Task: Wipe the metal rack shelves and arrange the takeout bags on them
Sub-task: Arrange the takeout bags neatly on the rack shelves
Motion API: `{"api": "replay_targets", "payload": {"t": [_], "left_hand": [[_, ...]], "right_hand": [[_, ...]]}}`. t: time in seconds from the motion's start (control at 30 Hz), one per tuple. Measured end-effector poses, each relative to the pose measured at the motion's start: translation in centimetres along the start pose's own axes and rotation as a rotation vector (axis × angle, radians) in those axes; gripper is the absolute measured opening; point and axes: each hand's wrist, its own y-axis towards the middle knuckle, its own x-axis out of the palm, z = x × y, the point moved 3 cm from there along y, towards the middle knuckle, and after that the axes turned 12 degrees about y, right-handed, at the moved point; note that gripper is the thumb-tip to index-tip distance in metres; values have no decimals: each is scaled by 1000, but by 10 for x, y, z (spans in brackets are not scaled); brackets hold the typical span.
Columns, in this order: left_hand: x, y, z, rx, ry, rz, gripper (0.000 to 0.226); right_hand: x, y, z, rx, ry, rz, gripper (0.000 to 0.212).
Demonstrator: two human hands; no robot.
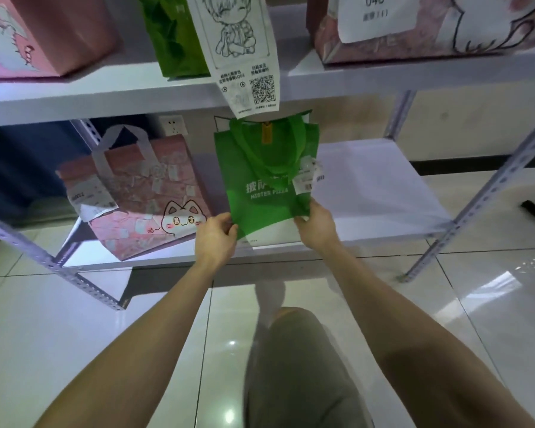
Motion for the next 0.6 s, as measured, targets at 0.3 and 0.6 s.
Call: {"api": "replay_targets", "payload": {"t": [0.3,0.6], "left_hand": [[-26,-5,-23,-79,-58,-87,35],[-135,-23,-117,-248,128,55,7]], "right_hand": [[-4,-50,-30,-173,88,434,45],[110,-77,-120,-461,59,9,12]]}}
